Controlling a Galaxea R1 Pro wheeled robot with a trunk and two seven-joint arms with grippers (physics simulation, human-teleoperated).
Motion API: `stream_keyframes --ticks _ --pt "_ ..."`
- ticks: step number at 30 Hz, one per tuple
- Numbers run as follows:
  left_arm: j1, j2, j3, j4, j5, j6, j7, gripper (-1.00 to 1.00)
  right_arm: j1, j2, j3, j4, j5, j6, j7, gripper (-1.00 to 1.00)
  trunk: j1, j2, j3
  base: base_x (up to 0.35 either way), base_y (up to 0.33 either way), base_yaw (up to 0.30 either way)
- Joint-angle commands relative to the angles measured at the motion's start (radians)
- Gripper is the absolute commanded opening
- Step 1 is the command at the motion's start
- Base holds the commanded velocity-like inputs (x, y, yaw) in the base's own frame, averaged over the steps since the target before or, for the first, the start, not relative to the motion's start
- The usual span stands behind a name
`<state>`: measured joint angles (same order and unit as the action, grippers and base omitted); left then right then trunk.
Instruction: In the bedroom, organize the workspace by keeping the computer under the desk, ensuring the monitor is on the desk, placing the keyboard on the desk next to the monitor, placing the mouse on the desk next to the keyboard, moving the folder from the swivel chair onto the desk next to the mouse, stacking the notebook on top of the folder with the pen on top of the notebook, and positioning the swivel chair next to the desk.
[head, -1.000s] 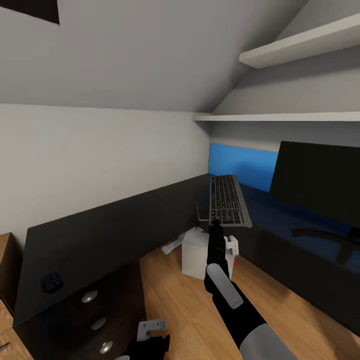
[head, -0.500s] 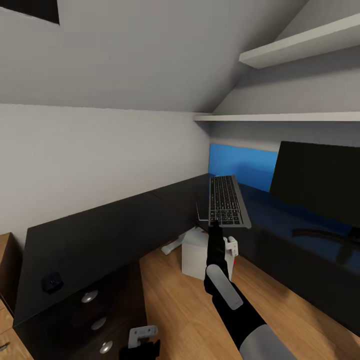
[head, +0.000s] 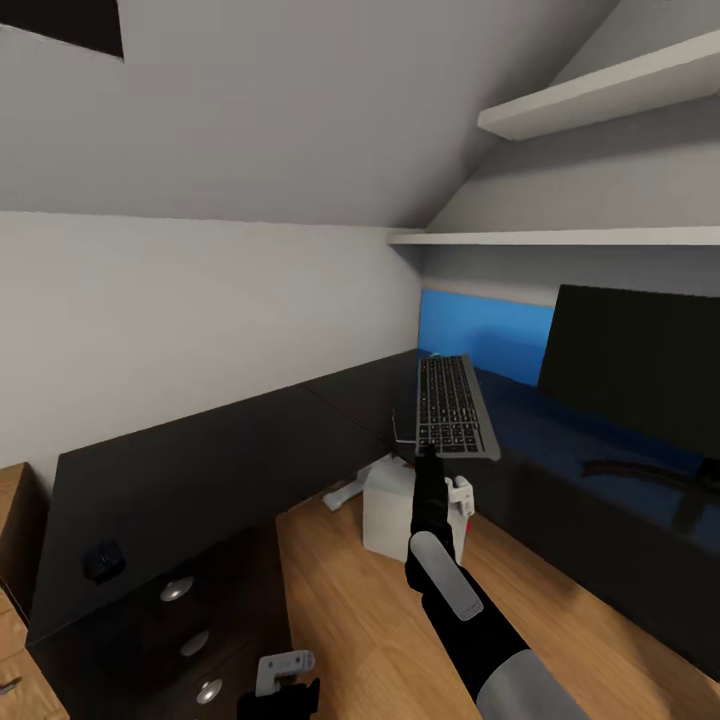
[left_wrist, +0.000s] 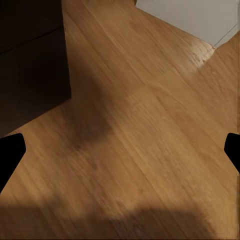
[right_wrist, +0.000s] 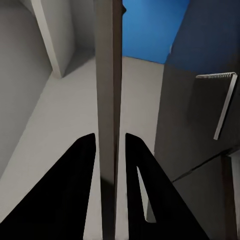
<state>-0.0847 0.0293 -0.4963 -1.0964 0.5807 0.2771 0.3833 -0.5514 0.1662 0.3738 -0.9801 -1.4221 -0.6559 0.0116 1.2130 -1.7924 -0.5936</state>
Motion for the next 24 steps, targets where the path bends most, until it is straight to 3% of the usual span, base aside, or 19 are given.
stream_keyframes --ticks 1,15,23,24 --pt "-0.001 0.001 -0.004 -0.002 0.008 0.002 0.009 1.00 -0.001 -0.001 0.003 0.000 -0.008 -0.006 0.004 -1.00 0.000 -0.001 0.001 -0.072 -0.290 0.132" --pt "-0.001 0.001 -0.002 0.022 0.008 0.002 0.008 1.00 -0.001 0.000 0.003 0.000 -0.004 -0.008 0.005 -1.00 0.000 -0.001 0.021 -0.094 -0.287 0.142" --pt "-0.001 0.006 0.000 0.024 0.008 0.002 0.009 1.00 -0.001 0.000 0.008 0.000 -0.003 -0.008 0.005 -1.00 0.000 -0.001 0.033 -0.306 -0.051 0.133" --pt "-0.001 0.024 0.004 0.040 0.009 -0.003 0.008 1.00 -0.001 0.000 0.008 0.000 -0.003 -0.008 0.005 -1.00 0.000 -0.001 0.034 -0.301 -0.004 0.079"
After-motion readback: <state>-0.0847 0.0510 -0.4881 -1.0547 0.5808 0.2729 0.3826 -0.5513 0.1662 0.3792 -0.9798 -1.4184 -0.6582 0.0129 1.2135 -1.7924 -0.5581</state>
